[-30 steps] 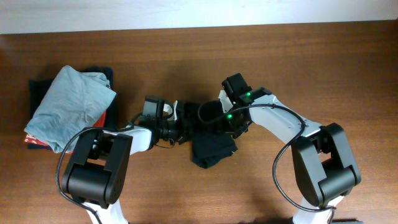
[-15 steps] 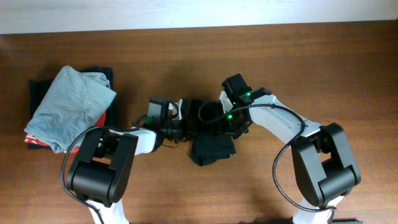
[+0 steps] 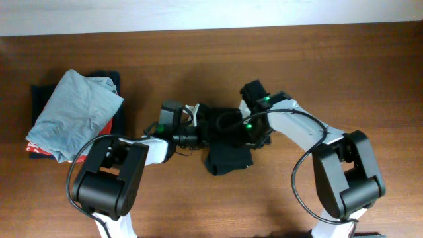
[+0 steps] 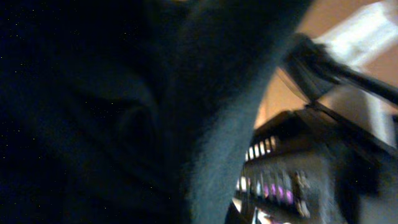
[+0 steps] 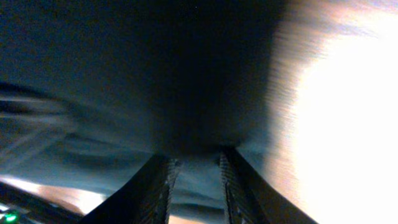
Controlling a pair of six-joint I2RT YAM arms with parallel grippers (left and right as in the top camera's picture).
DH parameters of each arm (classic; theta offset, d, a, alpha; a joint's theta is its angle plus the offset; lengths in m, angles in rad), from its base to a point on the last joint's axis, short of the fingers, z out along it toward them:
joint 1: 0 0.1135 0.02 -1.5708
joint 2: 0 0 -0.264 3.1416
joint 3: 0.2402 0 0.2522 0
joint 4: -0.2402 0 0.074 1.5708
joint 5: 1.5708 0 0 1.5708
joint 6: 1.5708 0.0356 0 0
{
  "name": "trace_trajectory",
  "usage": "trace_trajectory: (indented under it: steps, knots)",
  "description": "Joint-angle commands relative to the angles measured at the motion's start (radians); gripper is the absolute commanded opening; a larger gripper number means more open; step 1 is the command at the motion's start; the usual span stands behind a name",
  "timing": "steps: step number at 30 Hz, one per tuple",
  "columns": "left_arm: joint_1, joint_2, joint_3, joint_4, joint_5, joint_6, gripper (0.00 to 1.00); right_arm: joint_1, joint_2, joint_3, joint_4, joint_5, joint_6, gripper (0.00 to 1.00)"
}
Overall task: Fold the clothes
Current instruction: 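Lift the black bundle with the left gripper onto the clothes stack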
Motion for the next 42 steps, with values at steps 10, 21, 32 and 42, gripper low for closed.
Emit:
trace_trajectory:
  steps: [10, 21, 32, 42]
  knots:
    - [0.125, -0.158, 0.007, 0.066, 0.156, 0.007, 0.0, -0.185, -0.28, 0.054, -0.067, 0.103, -0.074, 0.29]
    - [0.321, -0.508, 0.013, -0.156, -0.088, -0.019, 0.01, -0.185, -0.28, 0.054, -0.08, 0.103, -0.074, 0.29]
    - [0.699, -0.808, 0.013, -0.378, -0.269, -0.162, 0.01, -0.185, -0.28, 0.054, -0.09, 0.103, -0.074, 0.3]
    - [0.911, -0.821, 0.012, -0.459, -0.298, -0.16, 0.0, -0.184, -0.28, 0.054, -0.089, 0.119, -0.074, 0.3]
